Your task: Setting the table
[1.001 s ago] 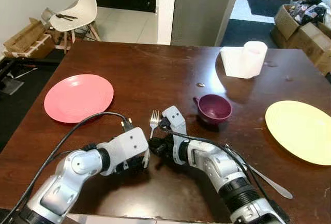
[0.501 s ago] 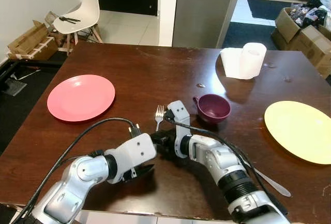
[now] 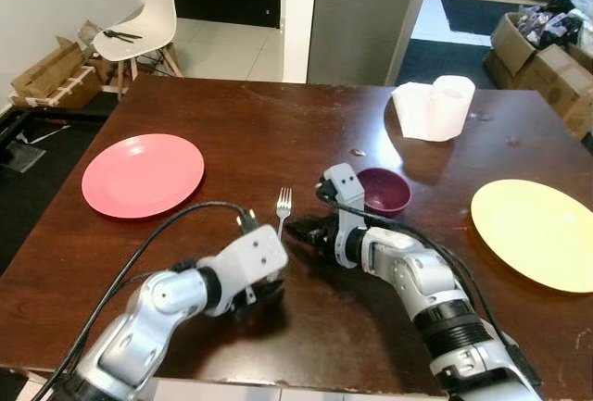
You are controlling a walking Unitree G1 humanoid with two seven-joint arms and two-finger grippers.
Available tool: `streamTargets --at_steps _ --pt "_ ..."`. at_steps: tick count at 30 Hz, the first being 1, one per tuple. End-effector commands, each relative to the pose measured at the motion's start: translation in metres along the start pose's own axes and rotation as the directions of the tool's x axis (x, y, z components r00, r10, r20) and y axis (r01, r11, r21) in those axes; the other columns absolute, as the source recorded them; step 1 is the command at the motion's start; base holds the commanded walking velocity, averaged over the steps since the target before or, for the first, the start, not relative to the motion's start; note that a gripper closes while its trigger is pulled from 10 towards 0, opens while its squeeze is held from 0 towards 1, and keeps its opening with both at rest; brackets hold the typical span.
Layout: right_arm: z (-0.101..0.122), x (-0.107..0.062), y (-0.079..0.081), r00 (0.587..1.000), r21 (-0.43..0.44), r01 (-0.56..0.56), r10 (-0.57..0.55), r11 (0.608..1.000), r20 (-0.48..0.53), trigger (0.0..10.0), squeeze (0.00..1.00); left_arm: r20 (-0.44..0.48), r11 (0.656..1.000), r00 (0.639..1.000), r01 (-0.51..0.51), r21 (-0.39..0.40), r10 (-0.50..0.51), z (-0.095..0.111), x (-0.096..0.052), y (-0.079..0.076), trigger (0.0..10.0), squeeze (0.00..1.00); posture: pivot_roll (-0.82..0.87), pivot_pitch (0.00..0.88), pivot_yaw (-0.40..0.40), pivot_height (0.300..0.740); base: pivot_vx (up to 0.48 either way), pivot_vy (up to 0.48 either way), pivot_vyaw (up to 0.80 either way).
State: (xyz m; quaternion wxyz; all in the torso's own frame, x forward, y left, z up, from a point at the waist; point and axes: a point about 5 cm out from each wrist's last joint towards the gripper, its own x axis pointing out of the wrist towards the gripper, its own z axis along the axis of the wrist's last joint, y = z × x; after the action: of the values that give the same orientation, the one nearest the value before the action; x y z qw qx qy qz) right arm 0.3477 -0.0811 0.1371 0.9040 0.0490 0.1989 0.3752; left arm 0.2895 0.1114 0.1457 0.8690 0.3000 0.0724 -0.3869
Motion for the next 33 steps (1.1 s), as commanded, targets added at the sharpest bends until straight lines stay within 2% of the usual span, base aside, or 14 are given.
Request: streamTargets --at_steps 1,5,7,8,12,15,18,22,29,33 --pt "-0.010 0.003 -0.001 1.000 0.037 -0.002 0.003 0.999 -0.025 10.0 0.00 -0.026 1.000 1.000 0.001 0.000 -0.001 -0.006 0.003 -0.002 10.0 0.00 -0.03 0.067 0.047 0.740 0.000 0.000 0.00" --pt "-0.012 0.009 0.006 0.999 0.067 -0.031 0.032 0.997 -0.017 10.0 0.00 -0.038 0.999 0.999 -0.029 0.019 0.030 -0.008 0.008 0.000 10.0 0.00 -0.02 0.064 0.049 0.740 0.000 0.000 0.00" --pt "-0.009 0.014 0.011 0.999 0.071 -0.048 0.049 0.996 -0.009 10.0 0.00 -0.068 0.996 0.994 -0.089 0.031 0.091 -0.013 0.009 0.007 10.0 0.00 -0.02 0.062 0.051 0.740 0.000 0.000 0.00" --pt "-0.008 0.018 0.014 0.999 0.065 -0.051 0.052 0.997 -0.007 10.0 0.00 -0.093 0.994 0.989 -0.113 0.013 0.113 -0.017 0.010 0.010 10.0 0.00 -0.02 0.062 0.051 0.740 0.000 0.000 0.00" --pt "-0.006 0.021 0.015 0.999 0.047 -0.049 0.049 0.998 -0.005 10.0 0.00 -0.122 0.990 0.982 -0.142 0.013 0.142 -0.022 0.010 0.012 10.0 0.00 -0.01 0.061 0.050 0.740 0.000 0.000 0.00" --pt "0.001 0.023 0.014 0.999 0.011 -0.044 0.044 0.999 -0.002 10.0 0.00 -0.165 0.973 0.960 -0.232 -0.011 0.227 -0.030 0.007 0.023 10.0 0.00 -0.01 0.061 0.047 0.740 0.000 0.000 0.00" --pt "0.002 0.023 0.013 0.999 0.012 -0.041 0.041 0.999 -0.004 10.0 0.00 -0.183 0.968 0.952 -0.252 -0.009 0.246 -0.033 0.006 0.025 10.0 0.00 -0.01 0.061 0.046 0.740 0.000 0.000 0.00" --pt "-0.011 0.026 0.010 0.999 0.037 -0.016 0.018 0.999 -0.050 10.0 0.00 -0.204 0.977 0.957 -0.211 0.010 0.208 -0.039 0.009 0.016 10.0 0.00 -0.01 0.059 0.045 0.740 0.000 0.000 0.00" --pt "-0.023 0.030 0.013 0.997 0.102 -0.036 0.043 0.994 -0.068 10.0 0.00 -0.195 0.986 0.968 -0.165 -0.002 0.161 -0.037 0.010 0.006 10.0 0.00 0.00 0.063 0.044 0.740 0.000 0.000 0.00" --pt "-0.033 0.034 0.014 0.992 0.119 -0.034 0.048 0.992 -0.117 10.0 0.00 -0.181 0.993 0.977 -0.115 -0.010 0.112 -0.035 0.009 -0.001 10.0 0.00 0.01 0.066 0.040 0.740 0.000 0.000 0.00"
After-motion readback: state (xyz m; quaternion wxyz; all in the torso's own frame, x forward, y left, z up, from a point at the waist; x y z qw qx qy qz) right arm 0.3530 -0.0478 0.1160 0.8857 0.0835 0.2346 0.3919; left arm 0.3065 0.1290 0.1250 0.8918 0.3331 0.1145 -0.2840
